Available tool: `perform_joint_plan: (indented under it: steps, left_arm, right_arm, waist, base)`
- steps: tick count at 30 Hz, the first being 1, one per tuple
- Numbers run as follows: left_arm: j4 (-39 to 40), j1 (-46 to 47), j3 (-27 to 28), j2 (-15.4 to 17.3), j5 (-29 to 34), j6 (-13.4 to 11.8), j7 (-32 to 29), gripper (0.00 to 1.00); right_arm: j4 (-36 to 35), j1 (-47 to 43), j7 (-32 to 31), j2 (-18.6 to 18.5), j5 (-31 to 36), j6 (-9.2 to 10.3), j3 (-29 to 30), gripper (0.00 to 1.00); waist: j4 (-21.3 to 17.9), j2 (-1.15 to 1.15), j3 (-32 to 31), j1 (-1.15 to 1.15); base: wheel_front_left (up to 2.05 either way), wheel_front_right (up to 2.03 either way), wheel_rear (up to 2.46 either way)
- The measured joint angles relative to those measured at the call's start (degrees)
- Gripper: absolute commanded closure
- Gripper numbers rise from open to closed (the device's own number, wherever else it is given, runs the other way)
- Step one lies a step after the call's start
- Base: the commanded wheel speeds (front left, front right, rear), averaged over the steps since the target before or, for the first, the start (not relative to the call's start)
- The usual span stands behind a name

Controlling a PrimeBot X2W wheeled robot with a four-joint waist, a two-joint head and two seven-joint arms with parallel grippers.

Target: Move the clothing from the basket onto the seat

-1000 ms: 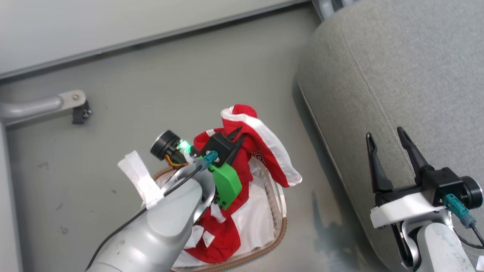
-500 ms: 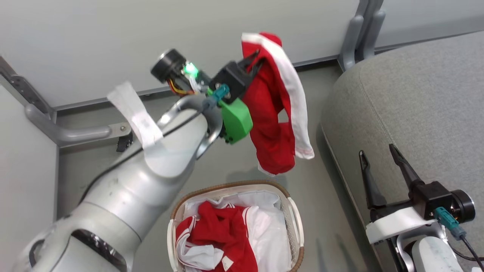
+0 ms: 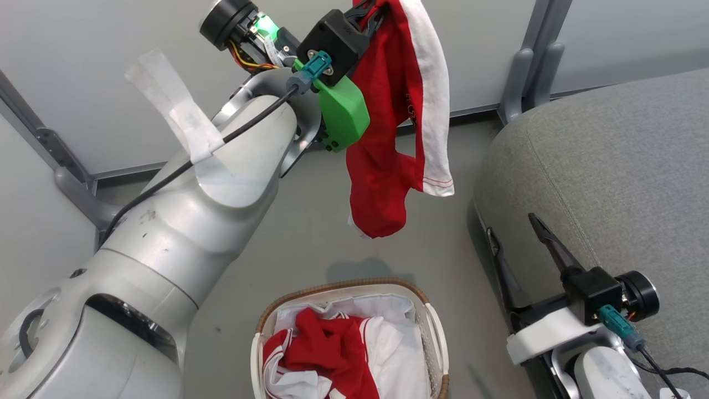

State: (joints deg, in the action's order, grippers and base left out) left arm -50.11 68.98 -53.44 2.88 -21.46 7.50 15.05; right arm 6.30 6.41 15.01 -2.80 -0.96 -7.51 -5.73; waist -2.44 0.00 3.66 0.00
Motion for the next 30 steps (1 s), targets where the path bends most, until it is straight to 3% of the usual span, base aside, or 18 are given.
perform_joint_plan:
  steps: [13,24,26,30]
  left_arm:
    - [3.9,1.6,-4.8,0.0,-4.4,-0.5,-0.6,1.00]
    - [8.7,1.5,-9.6,0.0,-9.6,-2.2,-0.9,1.00]
    - [8.9,1.5,-10.1,0.0,-10.1,-2.6,-0.9,1.00]
    - [8.8,1.5,-11.0,0.0,-10.8,-3.0,-0.8,1.00]
  right_arm:
    - [2.8,9.2,0.0,0.0,1.5,0.00,-6.6,0.00]
    - [6.7,18.1,0.0,0.0,3.6,0.00,-6.2,0.00]
    - [7.4,19.1,0.0,0.0,3.7,0.00,-6.2,0.54]
    - [8.7,20.5,0.0,0.0,3.8,0.00,-6.2,0.89]
  waist:
    - [2.7,0.00,-1.1,0.00]
    - [4.8,0.00,-1.6,0.00]
    - [5.0,0.00,-1.7,0.00]
    - [5.2,0.00,-1.9,0.00]
  base:
    - [0.00,0.00,0.00]
    - [0.00,0.00,0.00]
    - [0.00,0.00,0.00]
    - [0.00,0.00,0.00]
